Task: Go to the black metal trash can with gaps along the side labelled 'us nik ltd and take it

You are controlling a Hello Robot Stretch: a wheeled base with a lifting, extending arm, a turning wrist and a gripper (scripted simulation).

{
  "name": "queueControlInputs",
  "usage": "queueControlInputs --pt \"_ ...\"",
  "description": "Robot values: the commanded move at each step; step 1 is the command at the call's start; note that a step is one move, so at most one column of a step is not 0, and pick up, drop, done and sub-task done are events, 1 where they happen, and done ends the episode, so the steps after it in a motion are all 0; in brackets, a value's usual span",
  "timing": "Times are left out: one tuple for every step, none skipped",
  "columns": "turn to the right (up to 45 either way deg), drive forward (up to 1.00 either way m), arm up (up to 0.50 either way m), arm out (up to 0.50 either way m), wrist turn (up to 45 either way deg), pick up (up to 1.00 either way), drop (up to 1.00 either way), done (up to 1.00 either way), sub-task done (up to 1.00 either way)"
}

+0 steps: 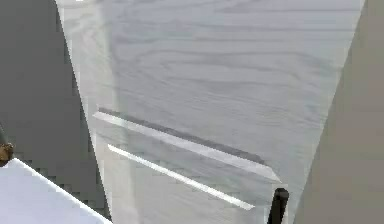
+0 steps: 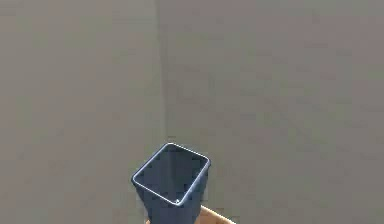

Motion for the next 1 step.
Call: queueControlInputs --pt "-45.0 0.00 0.00 0.00 0.0 0.00 0.00 0.00 0.00"
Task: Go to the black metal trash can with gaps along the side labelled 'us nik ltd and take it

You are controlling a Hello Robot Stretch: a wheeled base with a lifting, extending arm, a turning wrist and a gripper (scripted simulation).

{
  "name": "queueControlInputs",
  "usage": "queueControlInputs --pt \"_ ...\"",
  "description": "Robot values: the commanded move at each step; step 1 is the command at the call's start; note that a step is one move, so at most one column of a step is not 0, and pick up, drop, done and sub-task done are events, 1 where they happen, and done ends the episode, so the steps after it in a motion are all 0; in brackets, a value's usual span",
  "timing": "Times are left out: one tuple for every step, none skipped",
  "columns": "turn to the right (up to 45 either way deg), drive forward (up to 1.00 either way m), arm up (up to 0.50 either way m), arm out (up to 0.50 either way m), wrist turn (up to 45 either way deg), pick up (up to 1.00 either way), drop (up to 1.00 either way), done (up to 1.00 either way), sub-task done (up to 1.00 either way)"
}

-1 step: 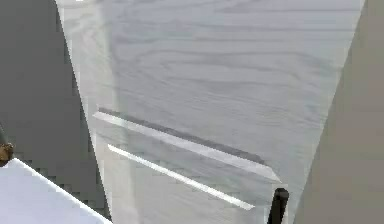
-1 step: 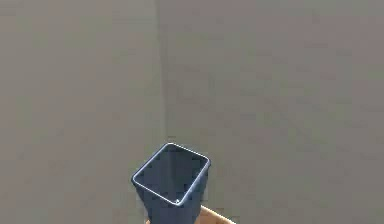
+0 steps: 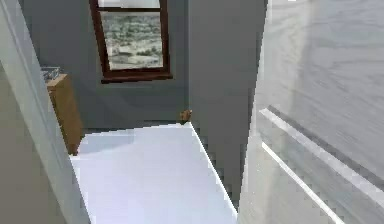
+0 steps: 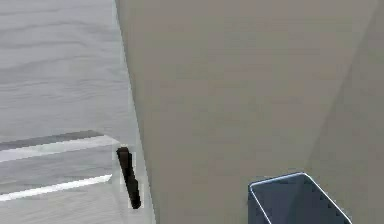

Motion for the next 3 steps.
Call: queueControlInputs --pt "-45.0 0.00 0.00 0.00 0.0 0.00 0.00 0.00 0.00" --pt "-45.0 0.00 0.00 0.00 0.0 0.00 0.00 0.00 0.00" --pt "-12.0 0.00 0.00 0.00 0.0 0.00 0.00 0.00 0.00"
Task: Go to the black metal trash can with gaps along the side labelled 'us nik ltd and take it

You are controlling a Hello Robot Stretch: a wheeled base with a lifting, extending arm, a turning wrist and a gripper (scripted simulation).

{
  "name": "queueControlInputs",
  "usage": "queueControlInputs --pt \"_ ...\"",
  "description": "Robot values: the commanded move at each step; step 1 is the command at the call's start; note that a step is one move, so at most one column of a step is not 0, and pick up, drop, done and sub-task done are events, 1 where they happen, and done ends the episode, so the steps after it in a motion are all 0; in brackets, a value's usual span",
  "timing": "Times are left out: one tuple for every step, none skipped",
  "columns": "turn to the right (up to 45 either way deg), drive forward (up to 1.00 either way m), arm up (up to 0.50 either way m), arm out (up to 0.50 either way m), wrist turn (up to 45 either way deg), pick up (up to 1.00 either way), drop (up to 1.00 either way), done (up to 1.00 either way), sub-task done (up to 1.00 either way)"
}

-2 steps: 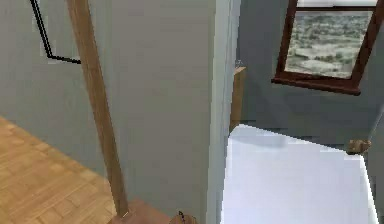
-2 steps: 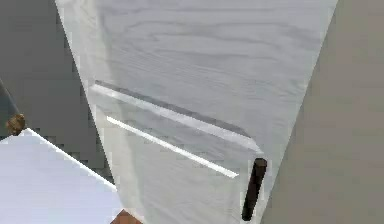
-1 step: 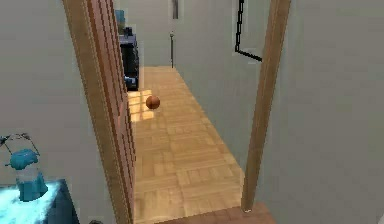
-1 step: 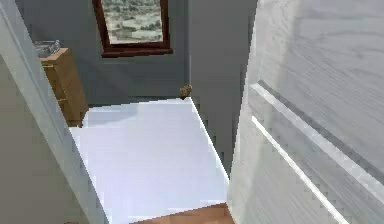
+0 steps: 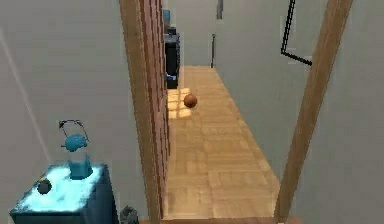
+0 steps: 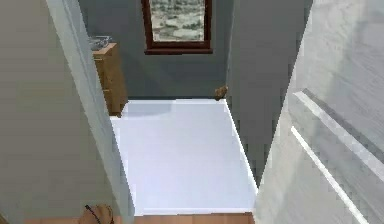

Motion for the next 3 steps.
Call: queueControlInputs --pt "0.0 0.30 0.00 0.00 0.0 0.00 0.00 0.00 0.00" --pt "-45.0 0.00 0.00 0.00 0.0 0.00 0.00 0.00 0.00" --pt "-45.0 0.00 0.00 0.00 0.0 0.00 0.00 0.00 0.00"
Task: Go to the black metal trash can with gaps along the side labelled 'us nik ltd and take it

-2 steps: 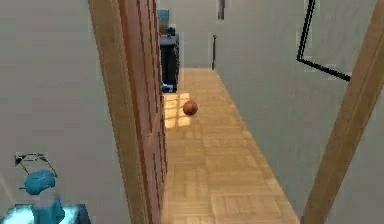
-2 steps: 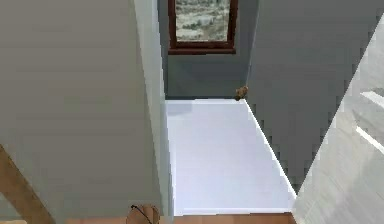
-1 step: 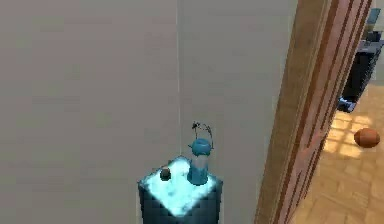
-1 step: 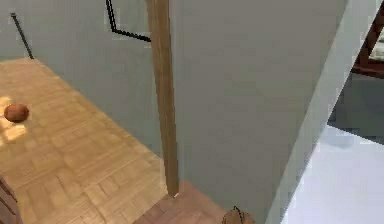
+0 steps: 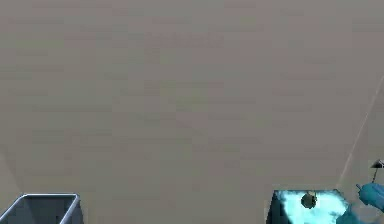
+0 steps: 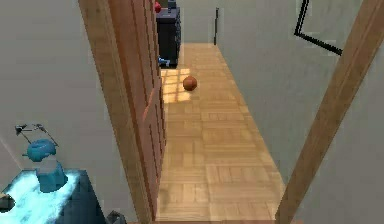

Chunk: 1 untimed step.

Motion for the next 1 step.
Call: queueControlInputs --pt "-27.0 0.00 0.00 0.00 0.0 0.00 0.00 0.00 0.00"
